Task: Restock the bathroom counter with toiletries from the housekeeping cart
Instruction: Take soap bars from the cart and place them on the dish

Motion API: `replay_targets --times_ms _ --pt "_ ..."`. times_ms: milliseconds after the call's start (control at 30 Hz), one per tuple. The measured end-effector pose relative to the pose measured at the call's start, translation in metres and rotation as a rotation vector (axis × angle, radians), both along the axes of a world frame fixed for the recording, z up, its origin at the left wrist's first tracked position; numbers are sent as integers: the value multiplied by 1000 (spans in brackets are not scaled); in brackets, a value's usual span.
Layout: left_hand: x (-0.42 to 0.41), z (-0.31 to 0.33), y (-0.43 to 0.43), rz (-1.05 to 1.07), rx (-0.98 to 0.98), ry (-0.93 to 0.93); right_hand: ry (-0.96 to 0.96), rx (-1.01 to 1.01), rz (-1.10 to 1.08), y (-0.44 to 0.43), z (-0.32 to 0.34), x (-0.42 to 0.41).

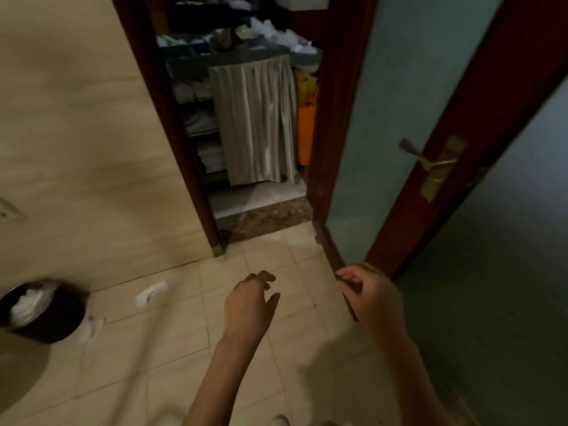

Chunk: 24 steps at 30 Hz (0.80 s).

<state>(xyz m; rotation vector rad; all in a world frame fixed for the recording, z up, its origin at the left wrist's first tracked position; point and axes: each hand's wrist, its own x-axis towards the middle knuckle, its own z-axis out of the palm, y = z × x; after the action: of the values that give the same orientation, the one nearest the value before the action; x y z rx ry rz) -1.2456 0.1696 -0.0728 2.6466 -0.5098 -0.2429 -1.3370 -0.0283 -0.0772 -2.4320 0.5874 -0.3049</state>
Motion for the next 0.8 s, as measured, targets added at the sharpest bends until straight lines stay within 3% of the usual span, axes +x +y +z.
replay_targets --times_ms 367,800 --pt "121 -13 10 158 1 -14 -18 -10 145 -4 -25 153" --pt "363 8 -97 168 10 -52 -10 -7 335 -102 10 423"
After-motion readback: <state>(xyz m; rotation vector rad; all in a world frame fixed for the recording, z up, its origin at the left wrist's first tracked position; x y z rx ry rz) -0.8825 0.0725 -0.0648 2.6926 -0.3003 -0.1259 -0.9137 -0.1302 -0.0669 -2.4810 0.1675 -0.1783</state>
